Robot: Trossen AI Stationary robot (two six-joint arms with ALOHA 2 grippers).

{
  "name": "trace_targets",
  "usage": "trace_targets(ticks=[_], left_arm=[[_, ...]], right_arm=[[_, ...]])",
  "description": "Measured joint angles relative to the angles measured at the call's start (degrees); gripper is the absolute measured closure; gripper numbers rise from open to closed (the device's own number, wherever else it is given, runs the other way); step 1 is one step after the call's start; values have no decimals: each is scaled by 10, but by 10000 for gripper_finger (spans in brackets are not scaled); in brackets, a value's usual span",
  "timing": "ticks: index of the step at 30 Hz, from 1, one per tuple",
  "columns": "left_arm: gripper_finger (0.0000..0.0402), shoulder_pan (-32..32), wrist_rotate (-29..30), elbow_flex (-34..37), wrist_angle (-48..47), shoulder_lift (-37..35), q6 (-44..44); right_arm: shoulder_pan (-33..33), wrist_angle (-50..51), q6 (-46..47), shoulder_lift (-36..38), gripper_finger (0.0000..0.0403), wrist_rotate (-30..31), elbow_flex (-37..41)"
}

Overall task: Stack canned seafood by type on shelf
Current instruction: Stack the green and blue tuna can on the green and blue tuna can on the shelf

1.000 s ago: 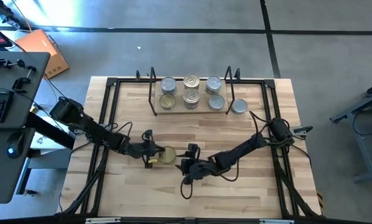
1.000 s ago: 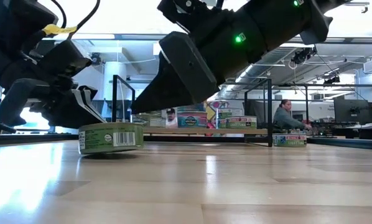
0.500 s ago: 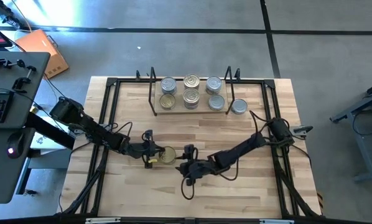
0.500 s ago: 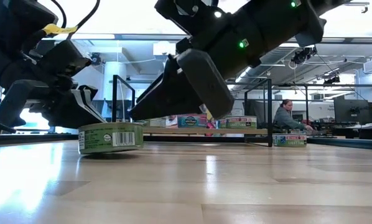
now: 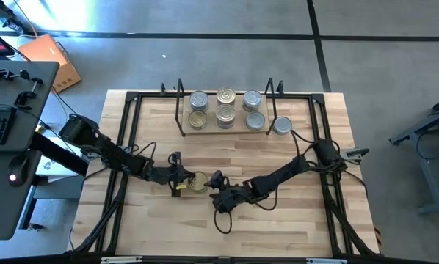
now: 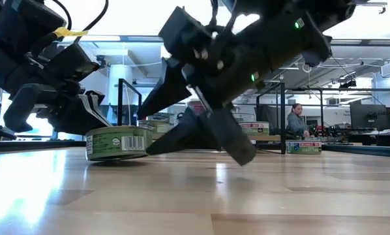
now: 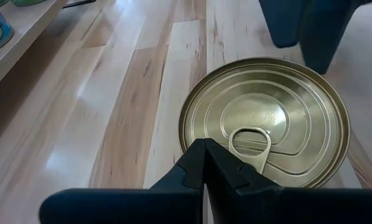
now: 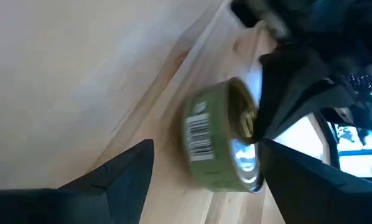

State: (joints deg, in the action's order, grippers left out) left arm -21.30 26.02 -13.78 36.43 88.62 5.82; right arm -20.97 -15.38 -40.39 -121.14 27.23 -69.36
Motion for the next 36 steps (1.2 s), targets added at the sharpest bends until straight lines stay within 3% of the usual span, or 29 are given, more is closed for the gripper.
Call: trace_targets(ticks=[5,23,36], left_arm=[[402,3,-1,0,0,0,-5],[402,24,1,0,-1,0,-16],[402,27,-17,-1,-2,0,-16]], right_arm=[[1,-24,-25,-14,120,42,0],[26,-116,-79,-41,137,38,-1],[6,-174,-83,-44,148,93,1]])
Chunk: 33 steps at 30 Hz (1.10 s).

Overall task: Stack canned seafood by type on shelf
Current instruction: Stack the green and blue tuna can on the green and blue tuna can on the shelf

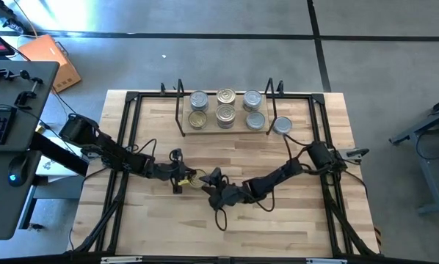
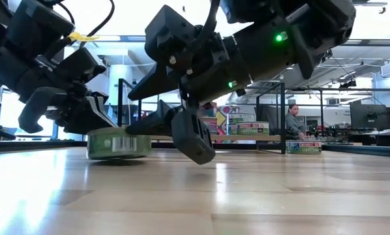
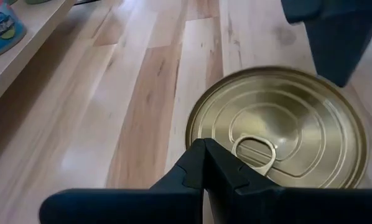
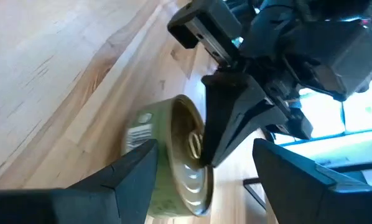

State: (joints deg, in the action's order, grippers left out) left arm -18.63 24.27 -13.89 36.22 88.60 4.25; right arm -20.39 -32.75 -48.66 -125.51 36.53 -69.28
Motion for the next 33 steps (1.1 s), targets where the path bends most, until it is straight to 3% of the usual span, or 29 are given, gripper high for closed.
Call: trace_targets(ticks=[6,8,13,16,23,30,33], left_arm=[[402,0,-2,0,0,0,0],[402,0,-1,0,-1,0,0],[402,0,0,0,-1,0,0],[402,0,0,0,-2,0,0],[402,14,-19,0,-4,-1,0],[402,34,-37,52,81,0,7],[401,37,-45,76,124,0,12]], right_arm=[[-18,6,28,1,147,83,0],[-19,30,42,2,146,81,-4],[-4,276,158,2,144,-50,-80],[11,347,168,2,143,-64,-114],[24,350,30,2,143,-87,-124],[26,345,23,0,143,-93,-124],[26,307,24,-14,143,-67,-124]])
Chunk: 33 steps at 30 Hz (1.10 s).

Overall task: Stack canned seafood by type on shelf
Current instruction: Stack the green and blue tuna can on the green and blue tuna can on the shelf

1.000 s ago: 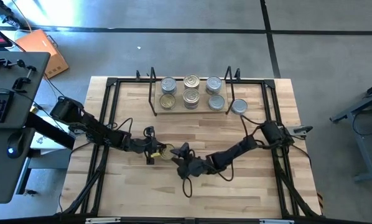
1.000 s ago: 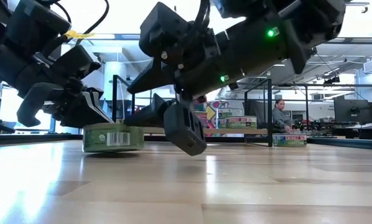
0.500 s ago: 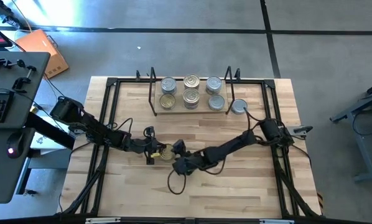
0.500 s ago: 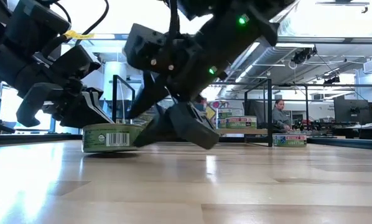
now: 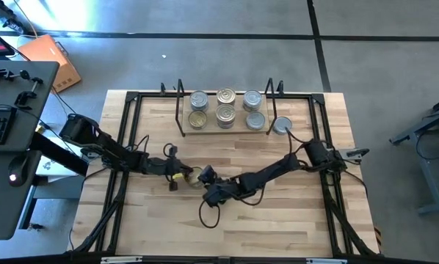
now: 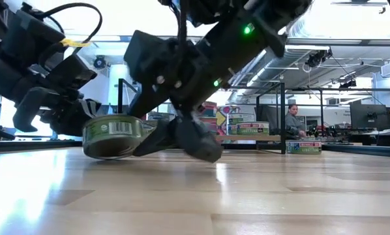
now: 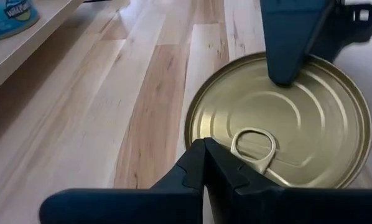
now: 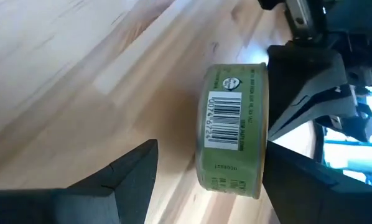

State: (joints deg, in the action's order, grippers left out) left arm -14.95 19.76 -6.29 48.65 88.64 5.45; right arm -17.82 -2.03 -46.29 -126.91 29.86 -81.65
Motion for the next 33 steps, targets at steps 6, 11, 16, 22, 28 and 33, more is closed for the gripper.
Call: trace_targets(ticks=[6,11,16,22,28,33], left_arm=[[402,0,1,6,8,0,0],[401,-1,-8,7,-3,2,-1],[401,-1,-6,7,4,2,-1],[401,-1,-2,7,19,1,-1],[401,-14,47,8,10,-8,-8],[401,-39,86,6,1,-38,-8]], right_arm=[[6,-72,14,-14,144,16,0],[11,-111,12,-14,165,42,-1],[17,-111,32,-13,223,40,-1],[17,-105,72,-12,271,19,-1],[3,-85,109,-2,267,31,-1],[-21,-2,141,39,268,56,1]])
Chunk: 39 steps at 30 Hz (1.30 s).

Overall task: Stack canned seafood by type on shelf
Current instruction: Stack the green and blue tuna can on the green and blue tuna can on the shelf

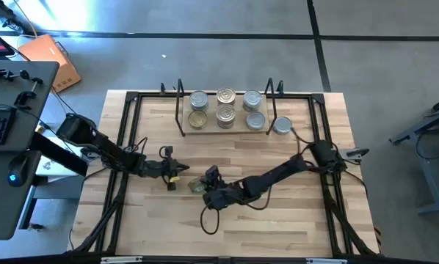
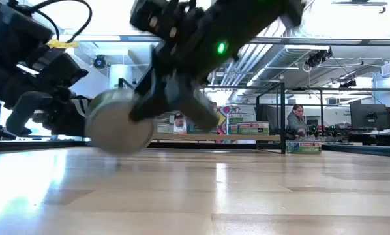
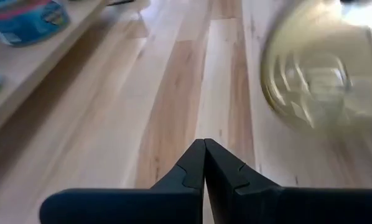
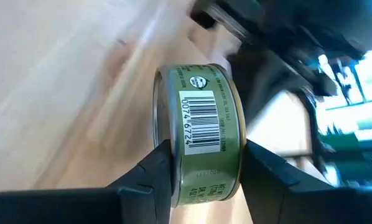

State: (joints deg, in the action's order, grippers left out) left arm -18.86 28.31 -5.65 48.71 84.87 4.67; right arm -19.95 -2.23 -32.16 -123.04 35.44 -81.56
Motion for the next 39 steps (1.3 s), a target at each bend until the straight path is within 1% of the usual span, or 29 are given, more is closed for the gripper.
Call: trace_targets(ticks=[3,6,9,11,14,16,18,20,22,24,28,33,39], left_arm=[[401,-23,40,0,-12,-24,2],[401,-50,89,0,-34,-51,2],[401,-83,123,0,-41,-84,2],[401,-107,129,-1,-41,-104,2],[401,-142,136,-1,-40,-134,-7],[401,-165,151,-1,-40,-150,-13],[401,-187,175,-1,-40,-162,-23],[401,-205,202,-2,-40,-170,-33],[401,-217,223,-2,-39,-174,-40],[401,-225,235,-2,-40,-174,-44],[401,-229,240,-2,-41,-172,-44],[401,-229,241,-2,-39,-172,-43],[401,-229,241,-2,-39,-172,-43]], right_arm=[[0,38,6,37,268,60,0],[16,41,-27,58,268,121,-1],[50,32,-44,61,268,144,-1],[80,13,-65,61,268,138,-1],[121,-38,-129,56,269,134,-1],[145,-71,-161,51,269,132,-1],[168,-87,-173,51,269,116,-1],[194,-90,-174,50,269,75,-1],[214,-100,-177,42,269,62,-1],[230,-120,-186,32,269,68,-1],[245,-158,-194,20,269,54,-1],[261,-157,-179,17,267,43,-1],[270,-146,-164,17,251,0,-1]])
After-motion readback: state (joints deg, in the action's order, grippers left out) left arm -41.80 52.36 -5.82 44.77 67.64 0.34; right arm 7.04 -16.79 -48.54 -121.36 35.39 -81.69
